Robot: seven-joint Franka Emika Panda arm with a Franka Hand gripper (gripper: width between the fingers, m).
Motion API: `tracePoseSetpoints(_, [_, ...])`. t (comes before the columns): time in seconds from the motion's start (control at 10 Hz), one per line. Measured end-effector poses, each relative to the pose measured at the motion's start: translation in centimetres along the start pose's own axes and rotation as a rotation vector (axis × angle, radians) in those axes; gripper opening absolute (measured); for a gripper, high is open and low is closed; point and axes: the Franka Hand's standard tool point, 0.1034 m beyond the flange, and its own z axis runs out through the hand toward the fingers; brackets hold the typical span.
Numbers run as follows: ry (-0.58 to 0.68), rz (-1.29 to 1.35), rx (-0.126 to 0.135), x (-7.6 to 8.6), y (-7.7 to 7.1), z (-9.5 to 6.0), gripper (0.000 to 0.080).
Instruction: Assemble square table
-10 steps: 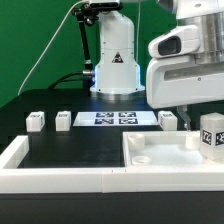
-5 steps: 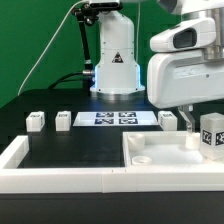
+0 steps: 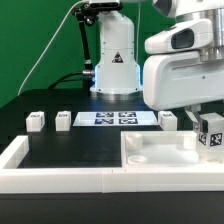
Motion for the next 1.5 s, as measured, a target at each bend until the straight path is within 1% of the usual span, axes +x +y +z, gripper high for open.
tracePoseSetpoints(0.3, [-0.001,0.025,0.001,0.0,0.0,0.0,0.0290])
tracePoseSetpoints(0.4, [0.000,0.086,0.003,0.0,-0.1,0.1,0.0290])
tracePoseSetpoints(0.6, [0.013,0.268,0.010,0.1,-0.2,0.1,0.0290])
tracePoseSetpoints(0.8, [0.063,0.495,0.010,-0.3,0.0,0.1,0.0290])
tracePoseSetpoints(1.0, [0.086,0.648,0.009,-0.6,0.2,0.0,0.0290])
tracePoseSetpoints(1.1, [0.093,0.768,0.023,-0.7,0.3,0.0,0.0290])
tracePoseSetpoints(1.3, [0.089,0.952,0.039,-1.0,0.3,0.0,0.0291])
tracePoseSetpoints(1.4, [0.080,1.128,0.043,-1.2,0.1,0.1,0.0294])
tracePoseSetpoints(1.5, [0.079,1.171,0.039,-1.3,0.1,0.1,0.0294])
